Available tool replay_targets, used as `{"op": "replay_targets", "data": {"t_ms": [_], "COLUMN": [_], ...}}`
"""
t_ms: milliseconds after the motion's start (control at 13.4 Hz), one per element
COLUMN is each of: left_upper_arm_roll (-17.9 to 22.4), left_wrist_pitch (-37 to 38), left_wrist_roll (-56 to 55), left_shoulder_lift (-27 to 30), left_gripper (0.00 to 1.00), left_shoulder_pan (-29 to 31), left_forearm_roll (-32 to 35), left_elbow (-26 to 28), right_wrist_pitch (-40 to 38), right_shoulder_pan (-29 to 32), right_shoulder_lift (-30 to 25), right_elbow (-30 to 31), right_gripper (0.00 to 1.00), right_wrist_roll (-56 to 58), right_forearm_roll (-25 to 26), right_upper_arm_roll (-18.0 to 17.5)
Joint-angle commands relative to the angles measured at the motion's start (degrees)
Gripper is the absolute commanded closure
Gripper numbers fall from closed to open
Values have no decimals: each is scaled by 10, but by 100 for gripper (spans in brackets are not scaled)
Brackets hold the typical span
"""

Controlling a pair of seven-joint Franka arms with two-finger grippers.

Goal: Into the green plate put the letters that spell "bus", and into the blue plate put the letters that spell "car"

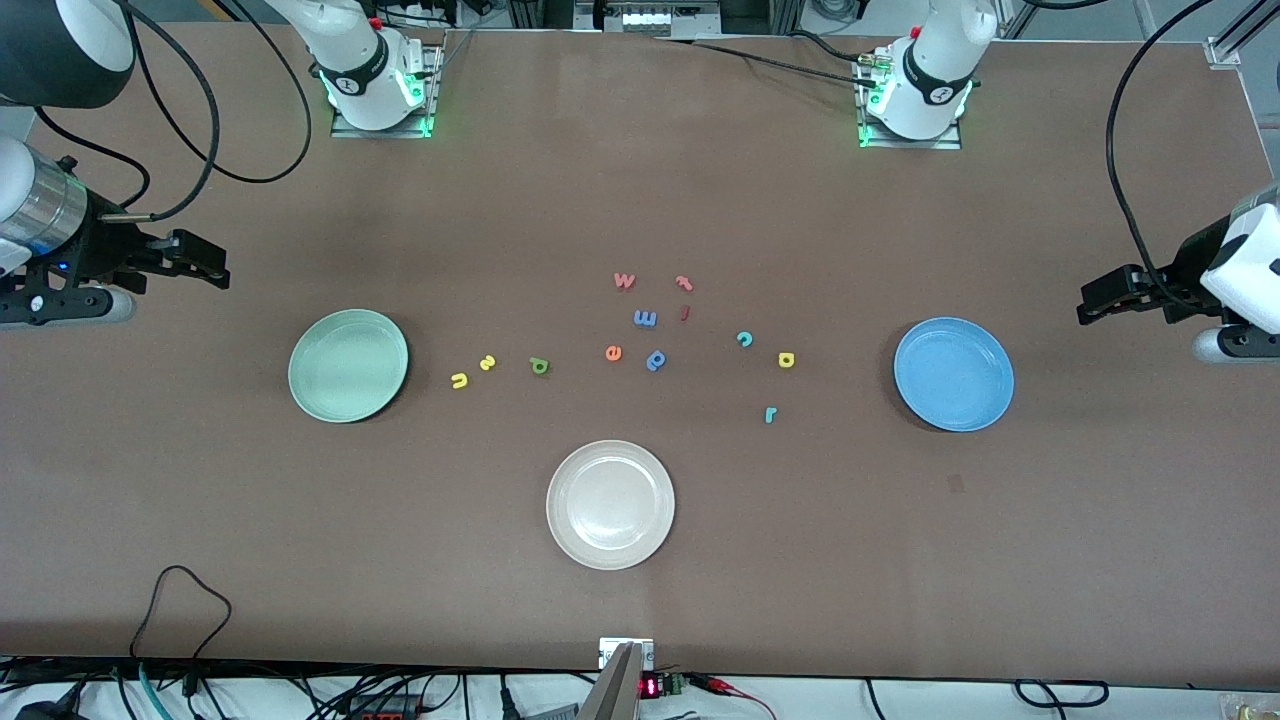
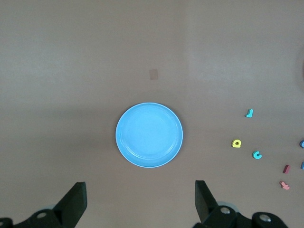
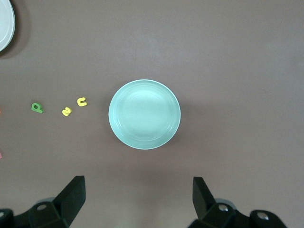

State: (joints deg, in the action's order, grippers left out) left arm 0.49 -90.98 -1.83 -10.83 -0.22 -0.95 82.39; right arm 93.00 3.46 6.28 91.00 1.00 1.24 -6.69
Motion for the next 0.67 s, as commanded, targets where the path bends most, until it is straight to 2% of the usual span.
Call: {"op": "replay_targets", "data": {"t_ms": [0,373,597], "left_upper_arm_roll": [-4,-4,-25], "left_wrist_pitch": [4,6,5], "left_wrist_roll": [13,13,13], "left_shoulder_lift": [19,12,-41], "left_gripper": [0,0,0], "left_shoulder_pan": [6,5,-4], "left_forearm_roll": [-5,-5,-5], "left_elbow": [16,18,33], "right_wrist_pitch": [3,2,2], "right_shoulder_pan": [0,0,-12], "right_shoulder_lift": [-4,0,24], "right_elbow": [3,2,3], "right_gripper": [0,0,0], "right_wrist_roll": [5,5,6], "right_forearm_roll": [-4,-7,-10], "right_upper_arm_roll": [0,0,-1]}}
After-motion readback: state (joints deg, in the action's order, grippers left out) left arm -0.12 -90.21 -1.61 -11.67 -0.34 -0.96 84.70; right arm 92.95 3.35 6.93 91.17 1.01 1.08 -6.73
